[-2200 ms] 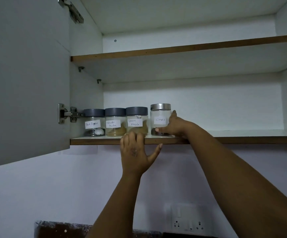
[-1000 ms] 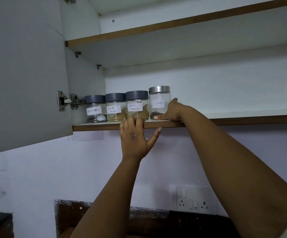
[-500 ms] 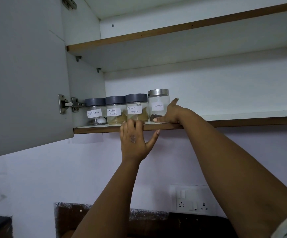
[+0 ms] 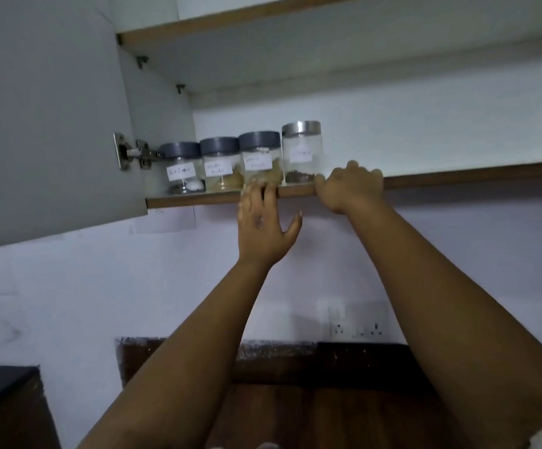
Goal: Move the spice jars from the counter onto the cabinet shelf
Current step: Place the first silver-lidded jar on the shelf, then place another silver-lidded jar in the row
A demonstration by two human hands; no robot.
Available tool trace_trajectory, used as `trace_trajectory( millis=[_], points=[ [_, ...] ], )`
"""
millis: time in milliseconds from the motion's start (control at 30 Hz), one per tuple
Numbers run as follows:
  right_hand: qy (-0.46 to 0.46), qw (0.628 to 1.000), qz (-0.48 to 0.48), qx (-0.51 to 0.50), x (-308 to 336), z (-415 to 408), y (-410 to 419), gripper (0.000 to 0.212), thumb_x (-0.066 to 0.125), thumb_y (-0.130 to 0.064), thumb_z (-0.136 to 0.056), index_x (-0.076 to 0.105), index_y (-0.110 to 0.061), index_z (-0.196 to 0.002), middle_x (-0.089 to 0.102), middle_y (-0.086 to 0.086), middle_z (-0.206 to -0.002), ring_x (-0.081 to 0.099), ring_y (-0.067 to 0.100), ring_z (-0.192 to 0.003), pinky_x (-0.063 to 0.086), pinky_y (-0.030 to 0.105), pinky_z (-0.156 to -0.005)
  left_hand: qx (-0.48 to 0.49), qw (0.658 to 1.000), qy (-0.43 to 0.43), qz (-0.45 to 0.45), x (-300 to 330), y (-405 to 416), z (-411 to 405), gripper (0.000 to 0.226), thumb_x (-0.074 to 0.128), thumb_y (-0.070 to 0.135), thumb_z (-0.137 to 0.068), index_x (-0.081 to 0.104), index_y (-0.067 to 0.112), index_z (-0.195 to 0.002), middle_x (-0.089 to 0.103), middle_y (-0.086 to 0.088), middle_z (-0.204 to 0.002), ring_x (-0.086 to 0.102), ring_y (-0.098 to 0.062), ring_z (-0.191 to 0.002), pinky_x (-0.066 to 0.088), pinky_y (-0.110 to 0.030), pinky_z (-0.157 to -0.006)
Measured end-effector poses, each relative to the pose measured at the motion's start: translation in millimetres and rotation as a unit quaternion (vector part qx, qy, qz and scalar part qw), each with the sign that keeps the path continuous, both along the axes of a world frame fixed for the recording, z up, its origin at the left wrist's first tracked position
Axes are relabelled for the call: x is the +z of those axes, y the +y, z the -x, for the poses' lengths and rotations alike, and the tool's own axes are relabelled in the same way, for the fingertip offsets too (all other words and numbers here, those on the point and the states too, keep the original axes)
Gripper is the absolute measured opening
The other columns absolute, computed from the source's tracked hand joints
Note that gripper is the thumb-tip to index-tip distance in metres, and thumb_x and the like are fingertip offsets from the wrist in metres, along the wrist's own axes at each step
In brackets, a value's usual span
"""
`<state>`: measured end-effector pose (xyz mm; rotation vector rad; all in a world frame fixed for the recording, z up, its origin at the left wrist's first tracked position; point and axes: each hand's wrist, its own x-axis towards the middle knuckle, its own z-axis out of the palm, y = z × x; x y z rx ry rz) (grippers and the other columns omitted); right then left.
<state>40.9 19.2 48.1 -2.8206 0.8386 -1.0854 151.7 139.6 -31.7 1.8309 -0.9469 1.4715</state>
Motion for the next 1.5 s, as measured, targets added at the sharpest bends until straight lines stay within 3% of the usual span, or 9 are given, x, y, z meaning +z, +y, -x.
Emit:
trace_trajectory(
  millis=[100, 200, 267, 500, 733, 833, 933, 1133, 1500],
  points=[
    [-0.091, 0.994, 0.051, -0.021, -30.9, 1.2, 11.8, 0.057, 0.026, -0.041, -0.1, 0.048, -0.002, -0.135, 0.048, 0.018, -0.137, 0.039, 0.035, -0.13, 0.021, 0.049, -0.114, -0.04, 0.998, 0.018, -0.043, -17.1, 15.4, 6.6, 0.07, 0.066, 0.037, -0.083, 0.043, 0.005, -0.141, 0.04, -0.019, -0.145, 0.038, -0.035, -0.134, 0.042, -0.043, -0.103],
    [-0.149, 0.986, 0.075, -0.023, -74.2, -2.4, 28.6, 0.063, 0.038, -0.03, -0.095, 0.025, -0.002, -0.149, 0.024, 0.018, -0.156, 0.017, 0.037, -0.145, 0.023, 0.053, -0.113, -0.06, 0.996, 0.062, -0.023, -57.1, 37.7, 14.4, 0.071, 0.065, 0.038, -0.085, 0.041, 0.007, -0.144, 0.034, -0.017, -0.15, 0.033, -0.033, -0.137, 0.04, -0.04, -0.104],
    [-0.144, 0.987, 0.065, -0.021, -109.5, -3.8, 39.7, 0.068, 0.041, -0.026, -0.092, 0.018, -0.001, -0.152, 0.017, 0.02, -0.159, 0.017, 0.04, -0.145, 0.022, 0.052, -0.115, -0.058, 0.991, 0.117, -0.018, -97.7, 57.0, 14.1, 0.073, 0.065, 0.042, -0.084, 0.039, 0.009, -0.144, 0.031, -0.016, -0.15, 0.03, -0.031, -0.138, 0.041, -0.038, -0.103],
    [0.066, 0.993, -0.086, 0.044, -282.7, -16.7, 85.4, 0.067, 0.041, -0.033, -0.096, 0.017, -0.006, -0.152, 0.027, 0.017, -0.153, 0.027, 0.034, -0.141, 0.026, 0.047, -0.115, -0.014, 0.927, 0.37, -0.067, -257.2, 138.7, 5.3, 0.073, 0.072, 0.041, -0.08, 0.044, 0.004, -0.137, 0.037, -0.022, -0.139, 0.034, -0.039, -0.13, 0.043, -0.049, -0.095],
    [0.292, 0.932, -0.208, 0.049, -413.7, -0.9, 136.5, 0.084, 0.059, -0.063, -0.082, 0.032, -0.012, -0.144, 0.04, 0.012, -0.143, 0.041, 0.031, -0.129, 0.038, 0.042, -0.103, -0.006, 0.847, 0.505, -0.166, -357.8, 191.6, 25.4, 0.073, 0.07, 0.043, -0.08, 0.041, 0.01, -0.138, 0.036, -0.013, -0.139, 0.034, -0.03, -0.128, 0.038, -0.038, -0.097],
    [0.364, 0.885, -0.282, 0.071, -443.9, 6.5, 143.8, 0.105, 0.082, -0.058, -0.061, 0.032, -0.019, -0.145, 0.038, 0.007, -0.148, 0.037, 0.029, -0.135, 0.035, 0.044, -0.109, -0.012, 0.833, 0.519, -0.189, -376.0, 200.1, 31.1, 0.073, 0.07, 0.046, -0.079, 0.042, 0.011, -0.137, 0.038, -0.01, -0.139, 0.037, -0.027, -0.126, 0.037, -0.034, -0.095],
    [0.427, 0.842, -0.326, 0.042, -460.7, 16.4, 141.1, 0.114, 0.085, -0.049, -0.061, 0.02, -0.02, -0.151, 0.025, 0.012, -0.153, 0.03, 0.037, -0.139, 0.033, 0.047, -0.112, -0.036, 0.834, 0.507, -0.215, -383.3, 203.5, 37.7, 0.07, 0.071, 0.043, -0.08, 0.043, 0.012, -0.136, 0.038, -0.009, -0.14, 0.036, -0.026, -0.127, 0.037, -0.032, -0.095],
    [0.324, 0.874, -0.362, 0.014, -470.1, 40.0, 132.0, 0.073, 0.079, -0.036, -0.071, 0.044, -0.014, -0.131, 0.047, 0.013, -0.131, 0.055, 0.03, -0.114, 0.051, 0.035, -0.086, -0.077, 0.823, 0.508, -0.242, -391.9, 209.6, 42.0, 0.072, 0.069, 0.04, -0.083, 0.038, 0.01, -0.14, 0.036, -0.012, -0.141, 0.033, -0.026, -0.13, 0.032, -0.026, -0.096],
    [0.286, 0.875, -0.388, 0.045, -446.1, 41.3, 147.9, 0.07, 0.082, -0.032, -0.066, 0.051, -0.015, -0.126, 0.057, 0.006, -0.119, 0.052, 0.016, -0.094, 0.045, 0.023, -0.067, -0.132, 0.841, 0.466, -0.241, -379.8, 196.0, 40.0, 0.064, 0.071, 0.04, -0.078, 0.048, 0.008, -0.129, 0.048, -0.012, -0.129, 0.042, -0.026, -0.122, 0.034, -0.037, -0.102]
  ],
)
